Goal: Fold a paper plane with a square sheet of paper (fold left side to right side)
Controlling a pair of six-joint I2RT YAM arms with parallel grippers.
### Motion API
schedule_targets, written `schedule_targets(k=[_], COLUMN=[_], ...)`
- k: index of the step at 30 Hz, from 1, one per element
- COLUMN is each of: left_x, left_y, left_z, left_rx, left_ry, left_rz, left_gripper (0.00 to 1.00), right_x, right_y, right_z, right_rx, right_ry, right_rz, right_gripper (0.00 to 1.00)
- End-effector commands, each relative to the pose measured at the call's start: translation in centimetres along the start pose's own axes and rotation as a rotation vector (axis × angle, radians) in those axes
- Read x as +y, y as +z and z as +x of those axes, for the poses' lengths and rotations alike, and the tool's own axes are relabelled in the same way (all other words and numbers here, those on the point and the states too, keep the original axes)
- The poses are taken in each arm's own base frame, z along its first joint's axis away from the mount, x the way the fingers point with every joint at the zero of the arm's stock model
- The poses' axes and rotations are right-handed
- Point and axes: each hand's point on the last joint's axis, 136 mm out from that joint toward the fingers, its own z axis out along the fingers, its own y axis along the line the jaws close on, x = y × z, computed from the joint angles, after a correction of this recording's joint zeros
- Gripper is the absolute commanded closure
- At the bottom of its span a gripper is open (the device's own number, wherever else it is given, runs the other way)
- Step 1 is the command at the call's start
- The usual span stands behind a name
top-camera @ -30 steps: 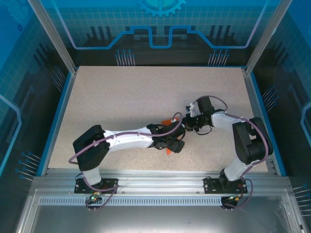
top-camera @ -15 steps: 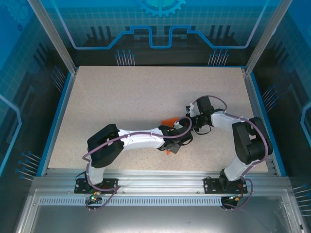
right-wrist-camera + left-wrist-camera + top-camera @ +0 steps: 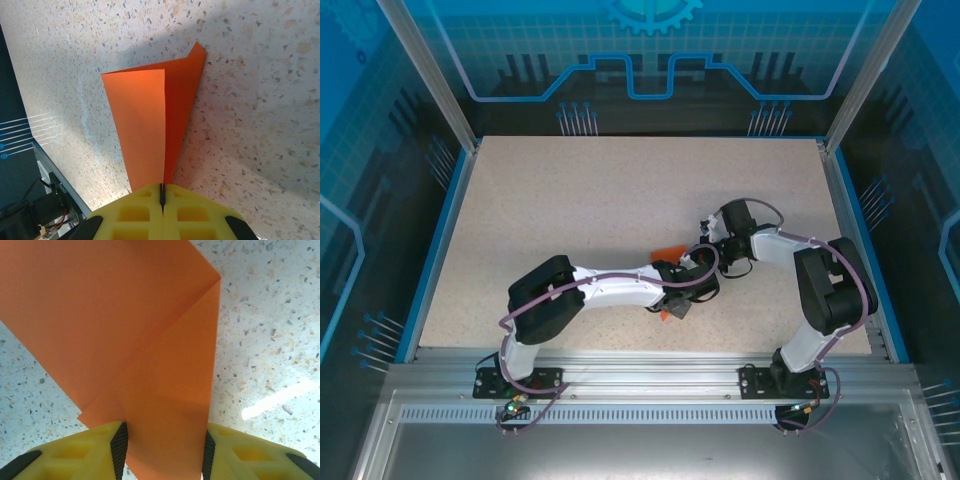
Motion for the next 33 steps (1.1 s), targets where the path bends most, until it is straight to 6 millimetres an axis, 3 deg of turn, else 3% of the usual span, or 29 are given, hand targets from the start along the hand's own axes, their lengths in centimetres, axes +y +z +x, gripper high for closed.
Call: schedule_targets(k=[1, 23, 30, 33], left_x=[0.1, -0.3, 0.3, 0.5], left_y=[0.5, 1.4, 1.6, 1.5], left_z=[0.1, 0.3, 0.5, 0.4], left_rx=[0.01, 0.046, 0.044, 0.037], left_ry=[-0.001, -0.002, -0.059, -0.092], left_rz=[-0.036, -0.011, 0.055, 0.108], left_gripper=[0.57, 0.76, 0.8, 0.81], right_x=[1.0, 1.0, 2.3, 1.3], right_y=[0.2, 0.3, -3.5, -5.1], right_z=[-0.2, -0.3, -1.8, -1.5], right_rx=[0.012, 0.024, -0.092, -0.123], right_ry=[-0.002, -0.005, -0.055, -0.053], right_rz=[-0.001, 0.002, -0.06, -0.055], right_gripper=[0.99, 0.92, 0.65, 0.55])
